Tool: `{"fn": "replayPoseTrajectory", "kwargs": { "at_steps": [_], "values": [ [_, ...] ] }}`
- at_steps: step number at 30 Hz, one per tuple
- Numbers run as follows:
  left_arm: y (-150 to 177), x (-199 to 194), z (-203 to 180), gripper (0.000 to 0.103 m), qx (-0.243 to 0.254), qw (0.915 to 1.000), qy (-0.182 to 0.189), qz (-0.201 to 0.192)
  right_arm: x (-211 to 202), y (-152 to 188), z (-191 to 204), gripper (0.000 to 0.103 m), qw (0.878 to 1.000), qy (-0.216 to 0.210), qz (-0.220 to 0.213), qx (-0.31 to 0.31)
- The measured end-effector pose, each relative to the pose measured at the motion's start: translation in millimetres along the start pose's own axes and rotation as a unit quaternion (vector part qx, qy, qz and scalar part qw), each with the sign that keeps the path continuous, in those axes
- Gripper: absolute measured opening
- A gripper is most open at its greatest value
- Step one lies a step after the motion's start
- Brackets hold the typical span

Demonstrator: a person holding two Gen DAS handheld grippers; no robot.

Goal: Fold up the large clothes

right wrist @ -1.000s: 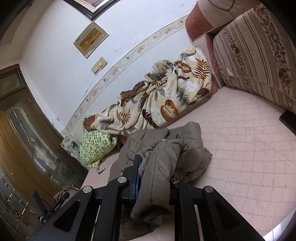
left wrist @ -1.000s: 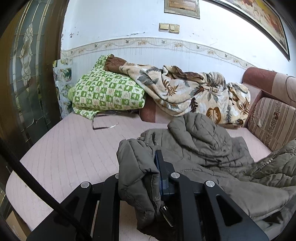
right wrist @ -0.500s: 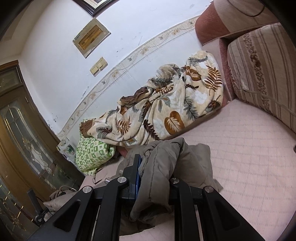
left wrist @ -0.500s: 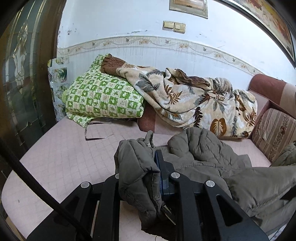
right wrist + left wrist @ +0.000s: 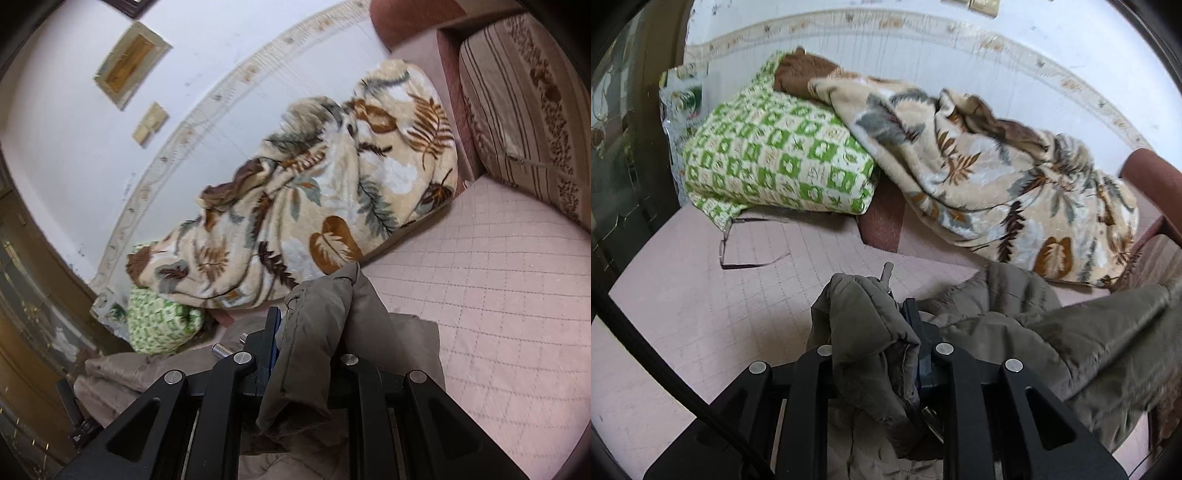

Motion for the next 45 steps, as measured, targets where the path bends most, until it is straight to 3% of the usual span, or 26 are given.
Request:
{"fn": "replayPoseTrajectory", "kwargs": {
  "at_steps": [9, 15, 19, 21, 22, 24, 25, 26, 28, 32, 36, 38, 41, 43, 45],
  "values": [
    [-5.8, 72.8, 11.6, 0.026, -0.036, 0.9980, 0.008, 0.052, 83.4, -4.2, -49.3, 0.018, 0.997, 0.035, 0.040, 0.061],
    [-13.9, 87.5, 31.4, 0.031, -0.102, 0.9894, 0.055, 0.087, 114.0, -4.3, -84.0, 0.029, 0.983, 0.002, 0.074, 0.169],
    [-21.0, 88.9, 44.3, 0.033, -0.152, 0.9776, 0.096, 0.110, 113.4, -11.2, -88.4, 0.034, 0.976, -0.017, 0.089, 0.199],
    [-21.9, 88.7, 49.3, 0.039, -0.171, 0.9712, 0.114, 0.120, 109.6, -14.2, -88.7, 0.036, 0.973, -0.026, 0.094, 0.211],
    [-22.6, 87.5, 54.9, 0.047, -0.193, 0.9647, 0.131, 0.123, 107.1, -15.2, -89.7, 0.041, 0.970, -0.034, 0.096, 0.221],
    [-24.3, 84.1, 66.3, 0.054, -0.229, 0.9535, 0.157, 0.117, 97.6, -18.6, -93.9, 0.050, 0.963, -0.055, 0.081, 0.251],
    [-25.3, 81.7, 74.6, 0.060, -0.253, 0.9456, 0.171, 0.112, 91.3, -21.5, -96.8, 0.059, 0.961, -0.060, 0.068, 0.262],
    [-26.6, 77.8, 84.0, 0.061, -0.275, 0.9392, 0.178, 0.103, 81.7, -26.4, -100.6, 0.066, 0.960, -0.060, 0.049, 0.269],
    [-30.0, 67.6, 95.5, 0.061, -0.288, 0.9371, 0.177, 0.086, 64.7, -35.1, -105.8, 0.067, 0.960, -0.057, 0.025, 0.273],
    [-39.3, 28.3, 88.1, 0.061, -0.215, 0.9653, 0.145, 0.032, 39.6, -40.9, -83.0, 0.067, 0.978, -0.054, 0.028, 0.200],
    [-27.0, -9.4, 32.0, 0.061, -0.072, 0.9878, 0.138, -0.005, 28.7, -15.4, -29.6, 0.067, 0.995, -0.044, 0.060, 0.066],
    [-6.0, -25.0, -12.6, 0.061, 0.011, 0.9881, 0.153, -0.015, 29.9, 11.3, 2.6, 0.058, 0.996, -0.036, 0.080, -0.011],
    [39.3, -32.0, -80.3, 0.061, 0.117, 0.9752, 0.188, 0.001, 35.7, 59.3, 40.4, 0.049, 0.988, -0.029, 0.109, -0.103],
    [62.6, -25.1, -110.0, 0.061, 0.156, 0.9679, 0.197, 0.016, 42.0, 88.6, 58.0, 0.048, 0.981, -0.013, 0.120, -0.152],
    [75.0, -9.0, -125.8, 0.061, 0.176, 0.9665, 0.184, 0.029, 52.6, 112.8, 65.4, 0.048, 0.975, -0.008, 0.137, -0.175]
  ]
}}
Point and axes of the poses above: each gripper's, at about its wrist camera, not at the fingertips, and x roughly the way its jaws point, z to its left, y to its underside, the point moved 3 cm from there along x, roughly the way its jaws point, and after that the axes turned 1 degree about y, right-handed, at the moved point
